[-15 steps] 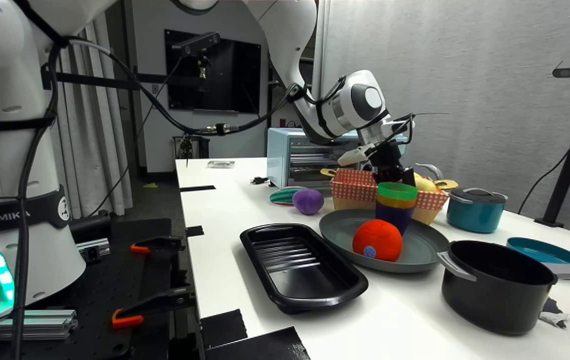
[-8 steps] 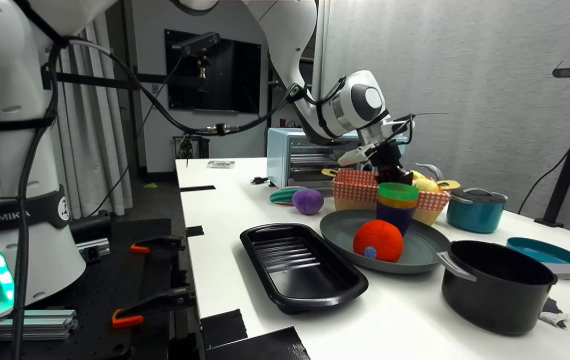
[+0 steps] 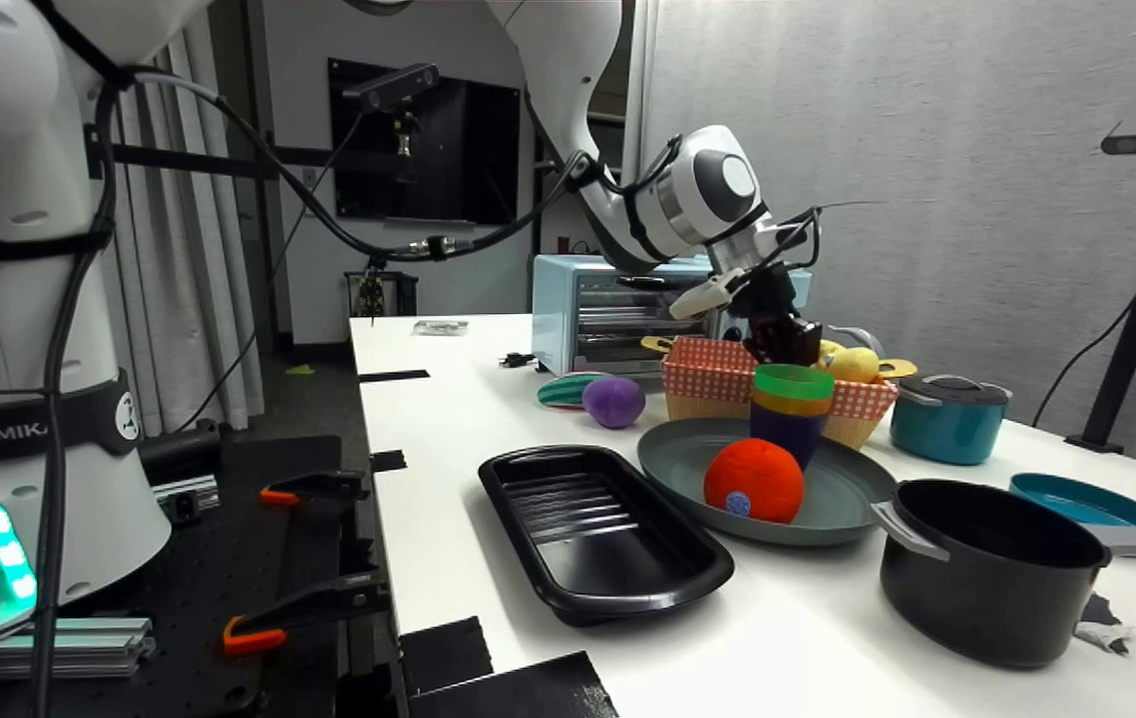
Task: Set the cups upright then put the banana plush toy on the plate
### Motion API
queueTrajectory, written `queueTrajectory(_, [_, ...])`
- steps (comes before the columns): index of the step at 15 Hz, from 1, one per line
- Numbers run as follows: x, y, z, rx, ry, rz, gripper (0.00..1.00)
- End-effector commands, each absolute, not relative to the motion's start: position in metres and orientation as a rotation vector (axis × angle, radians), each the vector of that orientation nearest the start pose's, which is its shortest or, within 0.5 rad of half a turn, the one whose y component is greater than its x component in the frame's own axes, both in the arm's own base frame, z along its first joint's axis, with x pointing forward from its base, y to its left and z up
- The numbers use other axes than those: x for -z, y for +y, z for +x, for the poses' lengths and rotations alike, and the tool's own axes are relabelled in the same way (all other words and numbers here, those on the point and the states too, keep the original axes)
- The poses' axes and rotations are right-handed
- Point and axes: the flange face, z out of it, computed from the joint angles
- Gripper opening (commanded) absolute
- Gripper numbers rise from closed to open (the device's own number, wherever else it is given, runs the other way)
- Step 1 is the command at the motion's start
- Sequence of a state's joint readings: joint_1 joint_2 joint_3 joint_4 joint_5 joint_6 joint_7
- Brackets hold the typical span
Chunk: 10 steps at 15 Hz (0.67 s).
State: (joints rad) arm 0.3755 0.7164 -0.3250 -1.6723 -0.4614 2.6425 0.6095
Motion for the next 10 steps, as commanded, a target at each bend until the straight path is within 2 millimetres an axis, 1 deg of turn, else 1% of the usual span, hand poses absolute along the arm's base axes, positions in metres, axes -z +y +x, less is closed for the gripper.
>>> queueTrajectory(1, [-0.256, 0.082, 0.675, 0.724, 0.094, -3.477, 0.03])
queueTrajectory(6, [-0.274, 0.088, 0.648, 0.786, 0.093, -3.493, 0.03])
queueTrajectory(10, [-0.284, 0.086, 0.630, 0.876, 0.141, -3.510, 0.03])
